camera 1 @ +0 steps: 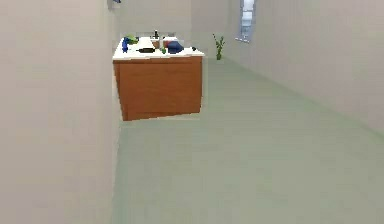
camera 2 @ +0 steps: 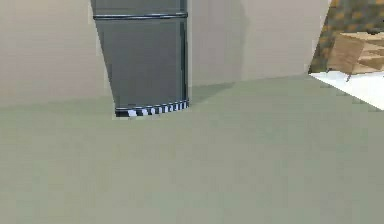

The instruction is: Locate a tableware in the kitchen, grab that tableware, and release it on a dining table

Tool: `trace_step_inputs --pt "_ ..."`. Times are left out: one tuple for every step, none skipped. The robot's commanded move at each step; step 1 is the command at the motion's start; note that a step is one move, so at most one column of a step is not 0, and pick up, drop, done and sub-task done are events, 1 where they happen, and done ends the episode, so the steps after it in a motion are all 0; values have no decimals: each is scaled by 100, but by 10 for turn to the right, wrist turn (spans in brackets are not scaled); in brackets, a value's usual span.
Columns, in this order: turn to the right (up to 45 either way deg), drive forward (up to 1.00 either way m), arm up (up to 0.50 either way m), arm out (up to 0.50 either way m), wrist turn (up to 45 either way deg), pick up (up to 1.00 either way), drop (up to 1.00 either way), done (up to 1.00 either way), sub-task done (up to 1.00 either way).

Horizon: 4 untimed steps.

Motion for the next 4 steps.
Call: trace_step_inputs --pt "450 0 0 0 0 0 0 0 0" --pt "300 0 0 0 0 0 0 0 0" --pt "0 30 0 0 0 0 0 0 0" --pt "-450 0 0 0 0 0 0 0 0"
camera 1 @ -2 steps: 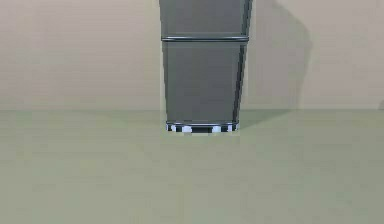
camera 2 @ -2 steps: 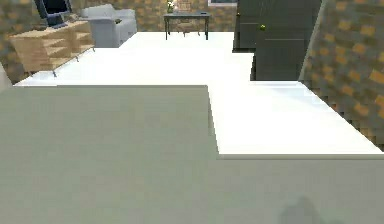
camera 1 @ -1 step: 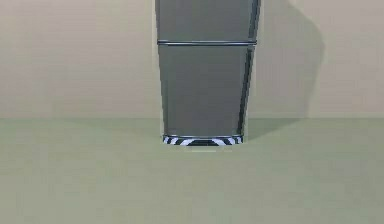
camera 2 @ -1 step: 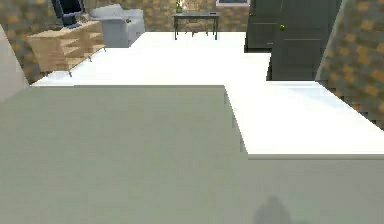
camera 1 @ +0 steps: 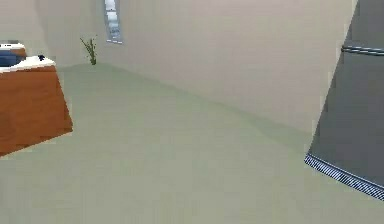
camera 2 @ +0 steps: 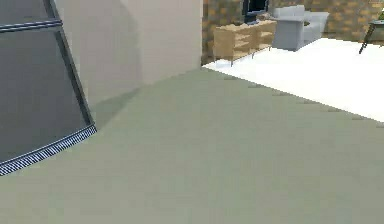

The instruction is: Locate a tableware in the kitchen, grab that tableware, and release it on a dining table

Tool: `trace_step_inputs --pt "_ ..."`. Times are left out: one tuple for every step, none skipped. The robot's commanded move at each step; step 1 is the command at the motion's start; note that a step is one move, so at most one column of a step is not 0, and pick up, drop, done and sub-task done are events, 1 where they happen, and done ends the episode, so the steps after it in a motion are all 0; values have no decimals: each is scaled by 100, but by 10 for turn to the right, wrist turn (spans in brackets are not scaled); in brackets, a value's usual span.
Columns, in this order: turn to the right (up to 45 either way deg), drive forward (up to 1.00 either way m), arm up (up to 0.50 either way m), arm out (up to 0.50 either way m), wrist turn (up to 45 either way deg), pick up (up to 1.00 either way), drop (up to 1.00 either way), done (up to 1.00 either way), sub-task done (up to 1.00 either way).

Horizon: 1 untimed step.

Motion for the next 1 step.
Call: trace_step_inputs --pt "-450 0 0 0 0 0 0 0 0"
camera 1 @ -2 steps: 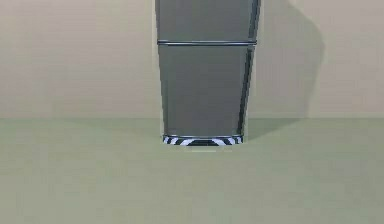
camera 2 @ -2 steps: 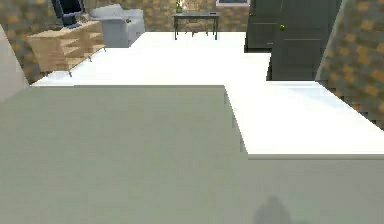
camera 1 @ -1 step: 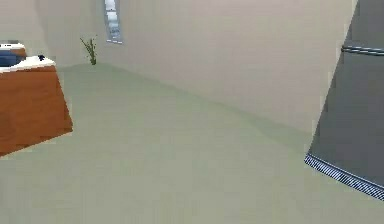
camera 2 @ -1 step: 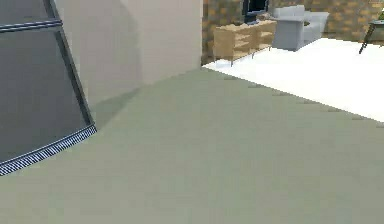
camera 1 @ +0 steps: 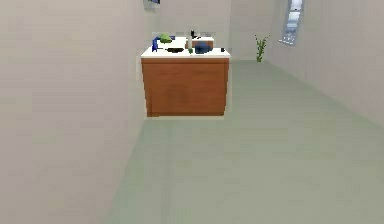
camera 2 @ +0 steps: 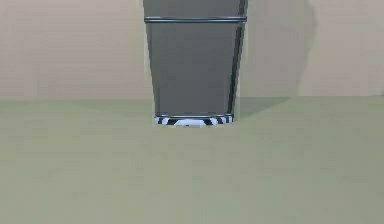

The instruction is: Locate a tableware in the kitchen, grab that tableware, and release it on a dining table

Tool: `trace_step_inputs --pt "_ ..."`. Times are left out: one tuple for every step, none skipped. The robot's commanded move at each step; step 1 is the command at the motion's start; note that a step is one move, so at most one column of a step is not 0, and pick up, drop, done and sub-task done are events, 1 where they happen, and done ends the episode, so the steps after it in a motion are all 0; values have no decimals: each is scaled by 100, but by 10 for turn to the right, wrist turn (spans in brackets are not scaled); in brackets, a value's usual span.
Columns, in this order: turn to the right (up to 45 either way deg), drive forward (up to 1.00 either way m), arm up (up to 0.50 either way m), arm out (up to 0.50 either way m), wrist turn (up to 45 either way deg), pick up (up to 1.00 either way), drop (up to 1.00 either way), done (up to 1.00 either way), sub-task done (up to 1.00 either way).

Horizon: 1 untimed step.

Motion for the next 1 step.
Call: trace_step_inputs --pt "0 100 0 0 0 0 0 0 0"
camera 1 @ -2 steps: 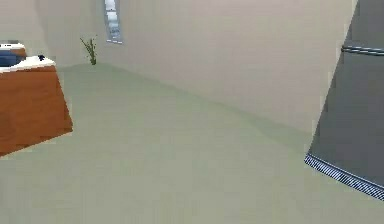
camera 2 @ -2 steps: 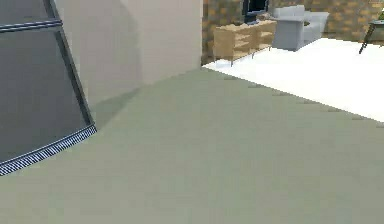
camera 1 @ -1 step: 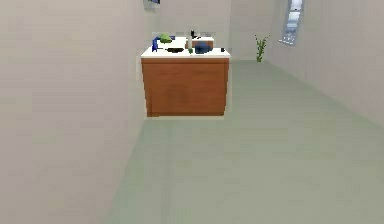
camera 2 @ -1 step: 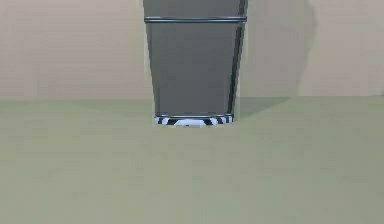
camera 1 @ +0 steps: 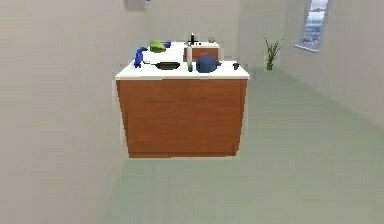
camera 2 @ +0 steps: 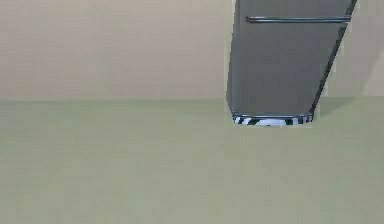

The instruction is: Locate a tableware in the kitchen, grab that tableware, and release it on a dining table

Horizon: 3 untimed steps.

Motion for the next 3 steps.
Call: trace_step_inputs --pt "0 100 0 0 0 0 0 0 0" --pt "-90 0 0 0 0 0 0 0 0" --pt "0 30 0 0 0 0 0 0 0"
